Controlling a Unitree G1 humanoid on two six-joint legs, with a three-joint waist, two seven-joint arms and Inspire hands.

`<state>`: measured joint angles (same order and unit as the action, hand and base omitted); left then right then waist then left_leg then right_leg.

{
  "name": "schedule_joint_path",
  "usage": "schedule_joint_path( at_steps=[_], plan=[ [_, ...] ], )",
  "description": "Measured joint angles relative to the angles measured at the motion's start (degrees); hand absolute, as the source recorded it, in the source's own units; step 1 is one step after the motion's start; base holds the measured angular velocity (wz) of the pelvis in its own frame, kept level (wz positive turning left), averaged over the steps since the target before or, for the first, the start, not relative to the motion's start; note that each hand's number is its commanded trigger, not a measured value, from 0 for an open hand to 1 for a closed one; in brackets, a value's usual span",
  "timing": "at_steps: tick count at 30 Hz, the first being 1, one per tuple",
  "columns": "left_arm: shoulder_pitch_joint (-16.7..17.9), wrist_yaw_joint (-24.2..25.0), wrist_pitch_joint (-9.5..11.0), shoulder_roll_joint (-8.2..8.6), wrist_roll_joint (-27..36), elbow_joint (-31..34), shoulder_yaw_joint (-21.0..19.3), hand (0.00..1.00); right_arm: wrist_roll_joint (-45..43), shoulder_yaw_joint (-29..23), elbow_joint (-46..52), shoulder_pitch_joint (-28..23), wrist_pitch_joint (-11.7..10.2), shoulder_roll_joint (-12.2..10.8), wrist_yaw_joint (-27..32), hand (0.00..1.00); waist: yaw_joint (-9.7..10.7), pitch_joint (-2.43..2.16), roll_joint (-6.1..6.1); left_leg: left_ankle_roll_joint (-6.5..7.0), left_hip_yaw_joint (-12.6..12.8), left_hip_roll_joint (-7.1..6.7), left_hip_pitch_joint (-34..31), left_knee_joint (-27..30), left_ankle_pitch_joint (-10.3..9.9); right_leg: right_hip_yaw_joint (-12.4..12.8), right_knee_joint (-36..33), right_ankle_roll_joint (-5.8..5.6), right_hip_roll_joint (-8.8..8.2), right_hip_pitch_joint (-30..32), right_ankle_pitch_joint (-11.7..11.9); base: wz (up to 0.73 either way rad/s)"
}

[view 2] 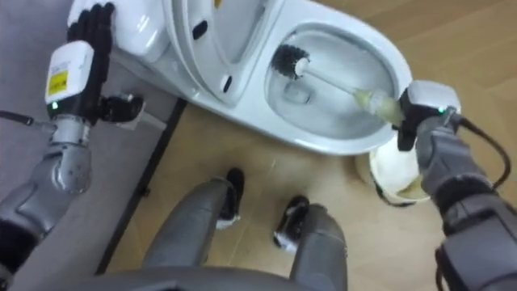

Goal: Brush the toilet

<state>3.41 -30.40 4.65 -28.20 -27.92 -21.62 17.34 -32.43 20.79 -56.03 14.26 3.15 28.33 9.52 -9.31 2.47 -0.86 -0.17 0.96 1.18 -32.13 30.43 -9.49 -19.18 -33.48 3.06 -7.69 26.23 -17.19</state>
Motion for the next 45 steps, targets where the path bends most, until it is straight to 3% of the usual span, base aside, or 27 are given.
schedule_joint_path(
  at_steps=[3, 4, 6, 10, 12, 21, 25, 29, 35, 39, 43, 44, 45],
  plan=[
    [6.8, 1.5, -1.3, 2.75, -0.2, 0.0, -2.3, 0.00, 1.9, -4.1, 0.7, -7.3, -0.7, -1.8, 0.3, 1.00, 1.1, -1.10, -0.09, 0.05, 0.2, -0.16, 6.1, -3.5, 0.0, -0.6, 5.0, -0.93, 0.80, -7.1, 0.5, 0.13],
    [8.1, 1.9, -1.4, 3.02, -0.2, 0.0, -2.7, 0.00, 2.8, -4.2, 0.7, -8.6, -0.7, -2.0, 0.3, 1.00, 1.1, -1.17, -0.16, 0.06, 0.3, -0.14, 7.4, -4.1, 0.0, -0.6, 6.1, -1.16, 0.93, -8.5, 0.7, 0.00],
    [12.8, 2.6, -1.9, 4.11, -0.4, 0.2, -4.5, 0.00, 3.5, -5.1, 1.8, -13.3, -0.6, -3.3, 0.3, 1.00, 1.2, -1.81, -0.77, 0.03, 0.7, -0.21, 11.8, -6.6, -0.1, -0.5, 9.4, -1.63, 1.41, -12.8, 1.1, -0.04],
    [16.1, 3.2, -2.0, 7.67, -0.3, 0.3, -8.1, 0.00, 3.2, -7.1, 2.0, -17.9, -0.7, -5.4, 0.3, 1.00, 1.2, -1.88, -0.78, -0.01, 0.5, -0.48, 17.9, -9.6, -0.1, -1.3, 13.4, -1.99, 1.80, -19.5, 1.5, 0.04],
    [18.5, 3.6, -1.7, 9.46, -0.3, 0.4, -10.0, 0.00, 2.9, -9.1, 2.0, -20.8, -0.9, -7.3, 0.3, 1.00, 1.4, -2.25, -0.84, -0.01, 0.3, -0.86, 20.9, -10.7, -0.1, -1.3, 15.3, -2.34, 1.93, -22.7, 1.4, 0.07],
    [26.9, 3.7, -1.7, 15.00, -0.2, -0.8, -14.6, 0.00, 3.3, -11.0, 1.1, -27.4, -1.8, -12.6, 0.8, 1.00, 1.1, -2.41, -1.96, -0.18, 0.2, -1.08, 27.5, -13.4, -0.2, -1.6, 20.5, -2.63, 2.91, -30.4, 1.6, 0.01],
    [27.2, 4.2, -1.8, 15.61, 1.1, -4.4, -15.7, 0.00, 5.7, -12.2, 0.0, -27.8, -1.8, -13.0, 0.7, 1.00, 1.3, -2.40, -1.82, -0.66, -0.1, -0.94, 28.3, -13.2, -0.5, -1.4, 21.0, -2.45, 3.38, -31.8, 1.7, 0.06],
    [24.6, 4.7, -2.4, 17.02, 3.5, -16.2, -18.5, 0.00, 11.0, -16.2, -1.2, -28.0, -1.9, -14.6, 2.6, 1.00, 1.4, -2.29, -1.38, -1.38, 0.3, -0.73, 30.9, -14.2, -1.0, 0.1, 22.3, -2.35, 3.77, -33.9, 1.6, -0.13],
    [24.3, 8.0, -5.1, 18.62, 14.2, -25.6, -22.3, 0.00, 16.5, -24.5, 0.6, -29.8, -2.4, -16.9, 8.8, 1.00, 5.4, -2.09, -0.92, -1.46, 3.3, -0.57, 34.7, -16.8, -1.1, 4.3, 22.7, -2.39, 3.89, -35.1, 1.6, -0.28],
    [22.4, 10.1, -5.6, 18.76, 14.7, -28.0, -23.5, 0.00, 17.3, -27.9, -0.3, -30.6, -3.3, -17.0, 13.6, 1.00, 7.9, -2.06, -0.55, -1.46, 5.4, -0.38, 36.8, -18.2, -1.1, 8.1, 22.9, -2.53, 4.44, -35.2, 1.8, -0.38],
    [19.4, 11.4, -5.6, 19.11, 14.5, -29.5, -24.1, 0.00, 18.5, -29.5, -2.0, -31.5, -3.5, -17.4, 16.6, 1.00, 9.7, -2.35, -0.21, -1.46, 7.6, -0.14, 38.6, -19.7, -1.1, 10.3, 22.8, -2.61, 4.55, -35.1, 2.0, -0.35],
    [18.9, 11.6, -5.7, 19.18, 14.2, -29.7, -24.1, 0.00, 18.5, -30.1, -2.0, -31.7, -3.4, -17.8, 17.3, 0.78, 10.5, -2.39, -0.16, -1.45, 8.4, -0.08, 38.9, -19.8, -1.1, 11.1, 22.8, -2.62, 4.63, -35.1, 2.0, -0.39],
    [18.5, 12.0, -5.8, 19.17, 14.0, -29.8, -24.2, 0.00, 18.5, -30.8, -2.0, -31.8, -3.4, -18.1, 17.5, 0.00, 10.8, -2.41, -0.04, -1.46, 8.5, -0.06, 38.9, -19.8, -1.1, 11.3, 22.8, -2.61, 4.65, -35.0, 2.1, -0.30]
  ],
)
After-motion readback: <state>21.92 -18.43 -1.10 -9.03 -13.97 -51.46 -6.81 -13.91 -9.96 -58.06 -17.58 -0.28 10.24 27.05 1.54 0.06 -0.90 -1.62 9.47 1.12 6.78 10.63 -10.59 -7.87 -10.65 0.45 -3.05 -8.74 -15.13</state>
